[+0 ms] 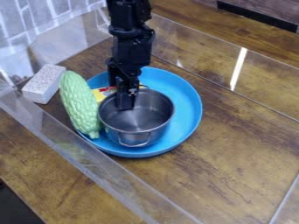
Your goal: Remove the yellow brick from inside the blue tray and put it on the table
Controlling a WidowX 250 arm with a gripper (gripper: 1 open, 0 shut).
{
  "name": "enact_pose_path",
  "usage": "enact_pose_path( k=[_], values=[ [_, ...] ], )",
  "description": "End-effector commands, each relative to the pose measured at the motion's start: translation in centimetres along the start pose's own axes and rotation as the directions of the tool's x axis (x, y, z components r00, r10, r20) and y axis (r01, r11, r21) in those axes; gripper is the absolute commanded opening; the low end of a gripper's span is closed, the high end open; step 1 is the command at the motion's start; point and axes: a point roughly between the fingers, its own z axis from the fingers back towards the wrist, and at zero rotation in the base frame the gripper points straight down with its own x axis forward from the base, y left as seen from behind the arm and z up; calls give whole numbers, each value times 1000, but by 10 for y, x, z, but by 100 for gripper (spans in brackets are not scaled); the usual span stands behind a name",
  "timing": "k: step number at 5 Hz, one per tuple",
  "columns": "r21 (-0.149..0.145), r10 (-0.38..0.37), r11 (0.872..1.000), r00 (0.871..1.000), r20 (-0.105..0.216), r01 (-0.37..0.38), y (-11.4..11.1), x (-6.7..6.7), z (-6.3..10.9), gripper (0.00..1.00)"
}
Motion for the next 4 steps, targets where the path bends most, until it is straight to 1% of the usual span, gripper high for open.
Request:
enact_pose_path(
  k=[1, 4],
  values=[
    [-28, -73, 997, 996, -50, 72, -10, -10, -7, 0],
    [-28, -91, 996, 994, -60, 90, -11, -10, -8, 0]
  ],
)
